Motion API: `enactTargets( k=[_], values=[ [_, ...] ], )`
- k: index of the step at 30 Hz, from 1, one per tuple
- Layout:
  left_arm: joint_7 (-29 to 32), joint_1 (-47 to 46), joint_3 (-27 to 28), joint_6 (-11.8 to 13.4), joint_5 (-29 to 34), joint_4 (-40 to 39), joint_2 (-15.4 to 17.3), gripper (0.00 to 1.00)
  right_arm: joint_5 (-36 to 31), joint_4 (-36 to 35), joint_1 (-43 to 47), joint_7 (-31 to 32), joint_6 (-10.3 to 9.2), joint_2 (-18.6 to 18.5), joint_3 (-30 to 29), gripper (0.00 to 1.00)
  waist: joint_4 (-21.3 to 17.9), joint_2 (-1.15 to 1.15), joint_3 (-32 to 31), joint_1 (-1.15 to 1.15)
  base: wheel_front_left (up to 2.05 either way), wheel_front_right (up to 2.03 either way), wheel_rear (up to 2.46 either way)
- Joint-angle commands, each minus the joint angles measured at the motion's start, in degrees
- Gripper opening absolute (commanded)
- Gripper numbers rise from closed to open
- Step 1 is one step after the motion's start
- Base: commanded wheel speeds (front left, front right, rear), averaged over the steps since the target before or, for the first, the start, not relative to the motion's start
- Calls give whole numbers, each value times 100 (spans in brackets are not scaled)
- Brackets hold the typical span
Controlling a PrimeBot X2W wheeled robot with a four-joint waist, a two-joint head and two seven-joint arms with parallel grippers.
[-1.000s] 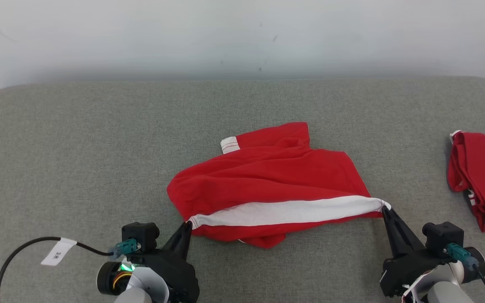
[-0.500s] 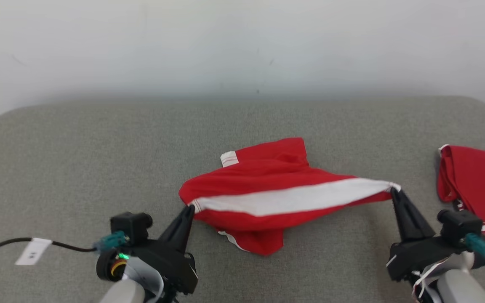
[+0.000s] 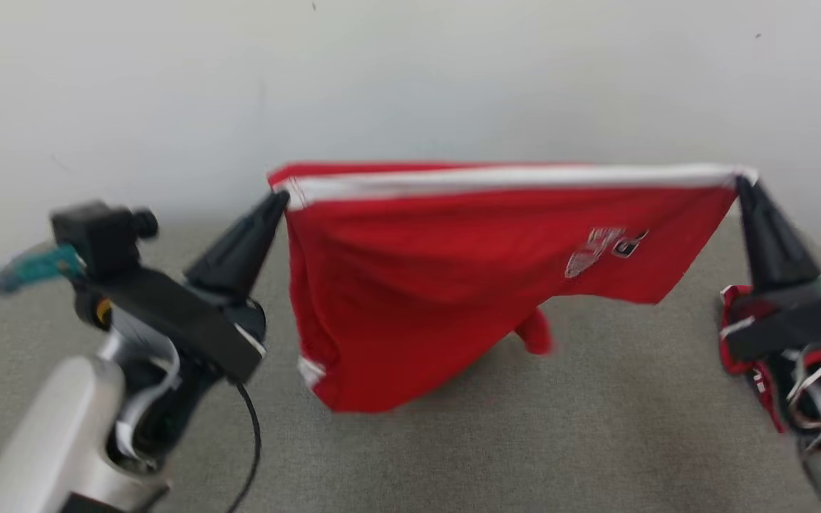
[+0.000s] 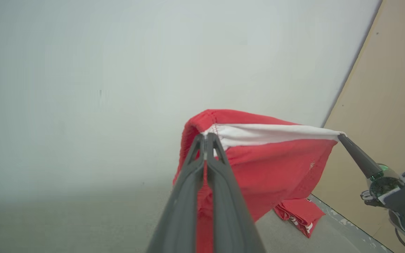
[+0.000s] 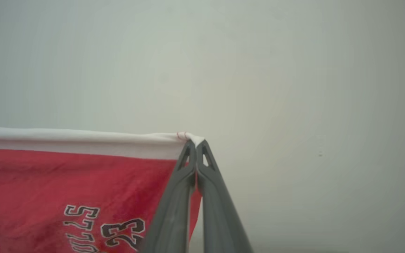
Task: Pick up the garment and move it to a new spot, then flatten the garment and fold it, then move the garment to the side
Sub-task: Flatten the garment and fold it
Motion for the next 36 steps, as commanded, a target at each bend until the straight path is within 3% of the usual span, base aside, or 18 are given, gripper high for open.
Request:
enactTargets(
  k=[1,8,14,21,26,30,36],
  values=[
    [248,-312,105,30,-177,-227,112,0,246,-191,-227,123,-16,-238,-6,0,15,0,-93,0,0,0,0],
    [1033,-1149,127,93,-671,-664,138,0,653,-954,-862,586,-16,-819,42,0,-5,0,-128,0,0,0,0],
    [1338,-1571,151,198,-851,-729,149,0,637,-1287,-1209,845,-16,-1008,32,0,-83,0,-60,0,0,0,0],
    [1573,-1834,395,346,-1009,-617,327,0,632,-935,-1679,943,-16,-1059,100,0,-194,0,184,0,0,0,0],
    [1749,-2130,313,350,-1098,-256,261,0,718,-469,-2172,1013,-16,-917,381,0,-210,0,515,0,0,0,0],
    [1723,-2771,255,417,-956,507,74,0,666,113,-2957,1057,-16,-661,684,0,-236,0,1137,0,0,0,0],
    [1039,-4306,73,187,-207,1857,-62,0,346,1350,-4671,704,-16,-16,1079,0,-418,0,2396,0,0,0,0]
  ],
)
